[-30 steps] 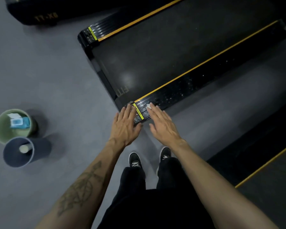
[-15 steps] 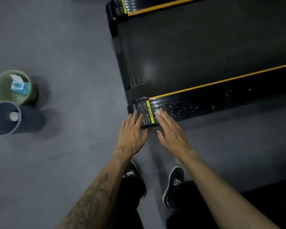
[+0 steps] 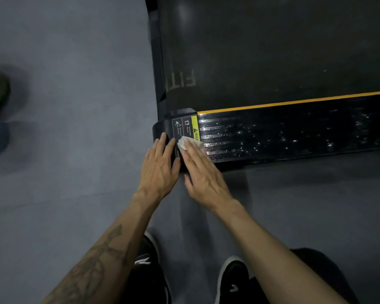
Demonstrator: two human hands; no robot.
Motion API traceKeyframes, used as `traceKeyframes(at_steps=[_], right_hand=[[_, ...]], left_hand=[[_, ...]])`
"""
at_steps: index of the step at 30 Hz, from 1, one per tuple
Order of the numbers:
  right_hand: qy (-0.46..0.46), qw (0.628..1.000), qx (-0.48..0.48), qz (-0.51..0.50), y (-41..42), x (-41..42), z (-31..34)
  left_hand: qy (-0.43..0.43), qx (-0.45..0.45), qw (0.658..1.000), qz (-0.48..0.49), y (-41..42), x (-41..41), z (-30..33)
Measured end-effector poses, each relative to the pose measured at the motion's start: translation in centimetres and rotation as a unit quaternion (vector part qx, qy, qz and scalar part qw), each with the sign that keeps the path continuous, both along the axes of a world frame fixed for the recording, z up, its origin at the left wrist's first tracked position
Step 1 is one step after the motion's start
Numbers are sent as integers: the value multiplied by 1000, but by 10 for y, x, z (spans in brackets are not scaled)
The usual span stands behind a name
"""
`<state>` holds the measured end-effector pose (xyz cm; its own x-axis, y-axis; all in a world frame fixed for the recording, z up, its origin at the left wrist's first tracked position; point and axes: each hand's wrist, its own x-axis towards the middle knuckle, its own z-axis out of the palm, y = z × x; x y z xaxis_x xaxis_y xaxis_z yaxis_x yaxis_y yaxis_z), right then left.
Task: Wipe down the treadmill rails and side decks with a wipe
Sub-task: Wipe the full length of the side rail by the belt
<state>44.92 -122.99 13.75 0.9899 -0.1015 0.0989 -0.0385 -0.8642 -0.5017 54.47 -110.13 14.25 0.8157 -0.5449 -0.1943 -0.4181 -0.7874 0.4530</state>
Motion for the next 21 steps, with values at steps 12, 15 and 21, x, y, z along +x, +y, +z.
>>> traceKeyframes(at_steps=[12, 15, 21], right_hand=[[-37, 982, -186, -3, -8, -10, -43], [-23, 982, -185, -13, -6, -15, -41], [17, 982, -189, 12, -3, -9, -39]], left_hand=[[-53, -68, 996, 28, 2, 4, -25], [-39, -67, 996, 36, -2, -1, -21], [-20, -61, 997, 41, -3, -4, -14]])
